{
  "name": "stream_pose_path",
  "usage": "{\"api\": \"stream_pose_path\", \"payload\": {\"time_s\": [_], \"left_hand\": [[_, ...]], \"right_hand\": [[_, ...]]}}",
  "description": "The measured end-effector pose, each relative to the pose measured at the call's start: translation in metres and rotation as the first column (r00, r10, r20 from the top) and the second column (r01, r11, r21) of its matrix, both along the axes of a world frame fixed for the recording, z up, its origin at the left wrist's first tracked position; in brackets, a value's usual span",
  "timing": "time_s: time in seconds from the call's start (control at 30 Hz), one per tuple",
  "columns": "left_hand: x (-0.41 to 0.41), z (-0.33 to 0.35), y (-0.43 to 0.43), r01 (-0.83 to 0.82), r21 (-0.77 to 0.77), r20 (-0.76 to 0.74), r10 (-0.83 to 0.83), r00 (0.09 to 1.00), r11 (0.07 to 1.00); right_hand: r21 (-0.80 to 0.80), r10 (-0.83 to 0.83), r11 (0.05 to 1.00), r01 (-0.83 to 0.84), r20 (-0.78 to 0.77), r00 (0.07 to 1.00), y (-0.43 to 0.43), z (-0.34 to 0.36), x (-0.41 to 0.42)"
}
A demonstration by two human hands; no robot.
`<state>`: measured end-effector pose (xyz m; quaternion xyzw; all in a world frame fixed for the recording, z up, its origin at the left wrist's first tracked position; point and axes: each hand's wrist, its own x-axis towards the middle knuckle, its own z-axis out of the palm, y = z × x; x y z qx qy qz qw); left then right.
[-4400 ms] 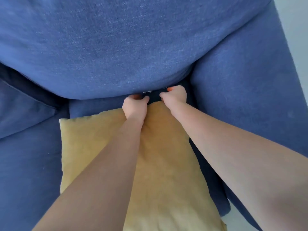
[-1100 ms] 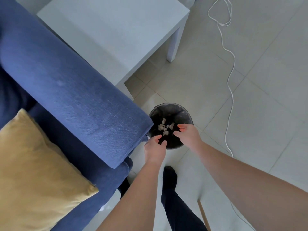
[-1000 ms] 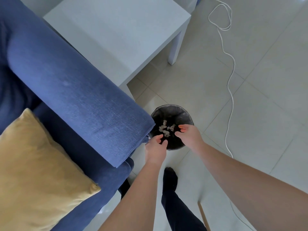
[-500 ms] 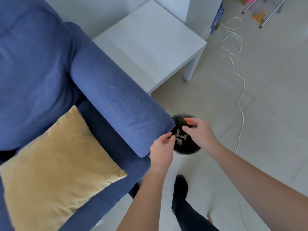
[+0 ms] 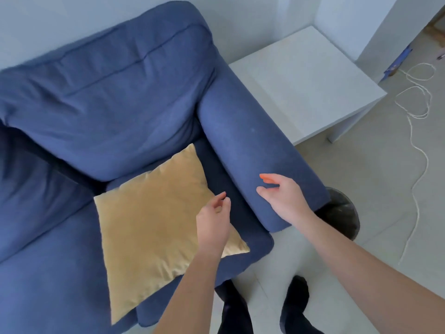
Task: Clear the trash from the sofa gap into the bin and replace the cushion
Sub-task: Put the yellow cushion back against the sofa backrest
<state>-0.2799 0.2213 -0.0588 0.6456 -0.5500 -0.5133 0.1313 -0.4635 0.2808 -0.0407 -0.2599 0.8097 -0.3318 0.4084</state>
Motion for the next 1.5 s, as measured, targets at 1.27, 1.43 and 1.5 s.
{"api": "stream_pose_path", "payload": {"time_s": [1.27, 1.43, 1.5], "left_hand": [[0.317, -0.099, -0.13, -0.553, 0.425, 0.056, 0.589, 0.806, 0.717], [0.307, -0.109, -0.119, -0.525, 0.344, 0.102, 0.525, 0.845, 0.779], [0.305, -0.108, -0.119, -0.524, 0.323, 0.107, 0.519, 0.848, 0.788]], "right_hand": [[0.425, -0.037, 0.897, -0.119, 0.342, 0.939, -0.196, -0.127, 0.169], [0.426, -0.013, 0.886, -0.183, 0.418, 0.908, -0.194, -0.131, 0.165], [0.415, -0.006, 0.889, -0.194, 0.434, 0.901, -0.193, -0.131, 0.161]]}}
